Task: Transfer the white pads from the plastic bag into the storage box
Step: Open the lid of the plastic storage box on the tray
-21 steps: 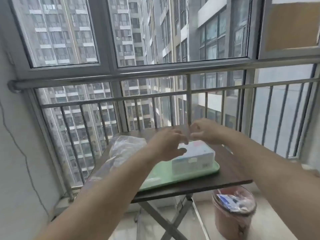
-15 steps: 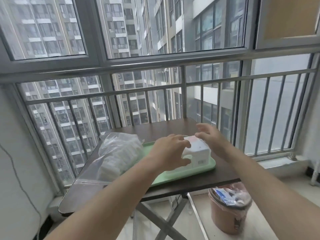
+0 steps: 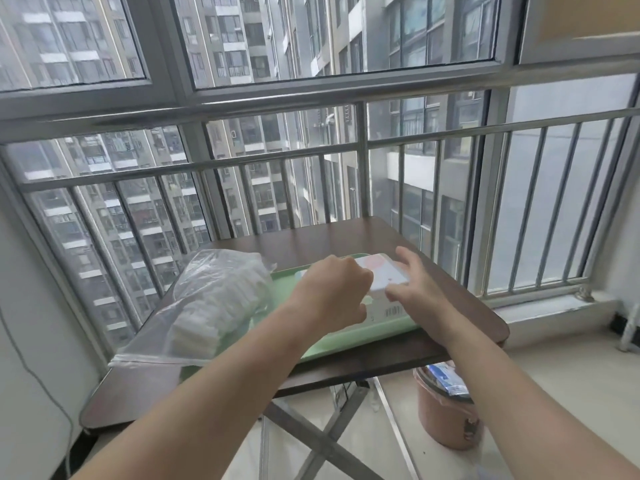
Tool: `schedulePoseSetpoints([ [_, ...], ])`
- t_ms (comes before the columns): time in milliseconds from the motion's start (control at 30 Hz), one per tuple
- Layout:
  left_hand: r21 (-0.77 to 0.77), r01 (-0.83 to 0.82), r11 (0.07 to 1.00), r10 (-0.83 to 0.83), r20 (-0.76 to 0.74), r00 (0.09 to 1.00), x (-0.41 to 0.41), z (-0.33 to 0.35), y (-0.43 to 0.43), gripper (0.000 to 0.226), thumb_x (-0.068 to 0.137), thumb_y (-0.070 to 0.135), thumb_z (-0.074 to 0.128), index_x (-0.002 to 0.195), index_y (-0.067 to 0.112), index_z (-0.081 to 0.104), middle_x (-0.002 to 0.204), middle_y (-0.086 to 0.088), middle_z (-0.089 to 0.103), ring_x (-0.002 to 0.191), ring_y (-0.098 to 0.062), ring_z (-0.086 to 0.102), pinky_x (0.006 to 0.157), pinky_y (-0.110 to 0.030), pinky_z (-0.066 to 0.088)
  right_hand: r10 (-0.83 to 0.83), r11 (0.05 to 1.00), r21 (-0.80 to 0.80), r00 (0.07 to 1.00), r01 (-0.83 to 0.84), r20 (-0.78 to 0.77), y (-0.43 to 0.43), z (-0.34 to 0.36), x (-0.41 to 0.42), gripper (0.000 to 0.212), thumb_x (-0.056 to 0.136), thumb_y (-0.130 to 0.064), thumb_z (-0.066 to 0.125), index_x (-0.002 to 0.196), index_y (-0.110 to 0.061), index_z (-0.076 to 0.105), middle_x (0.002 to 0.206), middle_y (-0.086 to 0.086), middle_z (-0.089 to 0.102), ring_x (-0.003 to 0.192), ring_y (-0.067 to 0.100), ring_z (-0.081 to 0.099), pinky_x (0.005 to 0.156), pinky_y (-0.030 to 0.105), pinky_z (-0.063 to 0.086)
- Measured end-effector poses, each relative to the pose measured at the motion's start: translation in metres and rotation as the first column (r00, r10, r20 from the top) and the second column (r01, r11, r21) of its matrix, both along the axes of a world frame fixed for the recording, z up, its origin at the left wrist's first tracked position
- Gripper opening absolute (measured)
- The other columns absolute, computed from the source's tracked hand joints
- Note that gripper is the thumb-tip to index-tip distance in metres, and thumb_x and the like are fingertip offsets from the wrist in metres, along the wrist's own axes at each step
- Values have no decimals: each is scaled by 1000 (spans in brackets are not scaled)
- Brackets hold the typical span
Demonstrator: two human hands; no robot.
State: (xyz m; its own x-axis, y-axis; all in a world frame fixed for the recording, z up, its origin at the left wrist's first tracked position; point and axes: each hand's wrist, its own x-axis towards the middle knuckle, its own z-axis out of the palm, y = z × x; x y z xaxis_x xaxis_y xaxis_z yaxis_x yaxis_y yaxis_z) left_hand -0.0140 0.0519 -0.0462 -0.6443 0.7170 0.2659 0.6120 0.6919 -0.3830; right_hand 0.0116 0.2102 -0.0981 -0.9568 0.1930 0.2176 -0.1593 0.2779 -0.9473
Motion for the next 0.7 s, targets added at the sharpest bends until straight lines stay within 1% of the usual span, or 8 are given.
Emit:
schedulePoseSetpoints([
  [67,12,-4,1000,4,2,1000,-2,-3,-2,24,83,30,62,100,14,69,90,-8,71,76,-32,68,59,-30,45,13,999,40,1000,-14,26,2,0,1,82,83,4,59,152,-20,21,129,-1,43,88,5,56,65,14,49],
  [200,99,17,995,-19,21,1000,-5,0,-11,31,85,37,60,107,18,70,89,-8,72,79,-32,68,65,-33,54,29,998,58,998,-33,57,5,1,3,86,83,4,61,153,-21,18,117,-10,48,85,1,54,62,10,47],
  [333,163,55,985,-64,50,997,-14,14,-17,32,87,39,62,112,21,72,91,-5,75,82,-28,70,75,-38,58,49,999,19,997,-51,58,6,1,2,89,83,-10,68,154,-25,17,137,-3,46,109,8,56,87,24,46],
  [400,210,67,975,-76,38,996,-18,20,-20,29,89,36,62,113,23,72,92,-1,75,82,-24,70,75,-37,59,61,998,-34,997,-59,50,5,2,1,72,87,-18,64,149,-22,28,143,-2,46,121,14,52,98,34,43],
  [467,341,80,937,-108,64,992,-26,28,-25,26,90,28,65,114,21,69,100,0,75,87,-21,70,78,-38,59,55,997,-56,998,-53,44,3,3,0,56,94,-16,56,145,-22,35,140,-5,51,117,12,54,94,33,44],
  [567,554,121,823,-172,41,984,-41,38,-28,10,91,12,65,99,16,61,102,-6,73,92,-25,70,81,-40,59,45,999,-9,996,-45,73,1,1,-2,61,97,-12,51,151,-23,25,137,-9,49,117,12,49,84,23,41],
  [633,590,106,801,-106,-34,994,-54,39,-28,11,91,5,62,92,16,62,104,-6,68,95,-27,66,81,-42,58,33,997,62,995,-39,92,0,1,-3,58,97,-15,50,150,-25,28,143,-8,46,125,14,46,93,28,41],
  [700,582,8,813,40,-69,997,-65,38,-32,18,91,4,60,101,17,67,122,-6,61,111,-28,59,88,-43,55,3,992,127,994,-17,106,-1,1,-3,57,97,-19,48,151,-24,32,153,-7,38,139,13,35,111,33,31],
])
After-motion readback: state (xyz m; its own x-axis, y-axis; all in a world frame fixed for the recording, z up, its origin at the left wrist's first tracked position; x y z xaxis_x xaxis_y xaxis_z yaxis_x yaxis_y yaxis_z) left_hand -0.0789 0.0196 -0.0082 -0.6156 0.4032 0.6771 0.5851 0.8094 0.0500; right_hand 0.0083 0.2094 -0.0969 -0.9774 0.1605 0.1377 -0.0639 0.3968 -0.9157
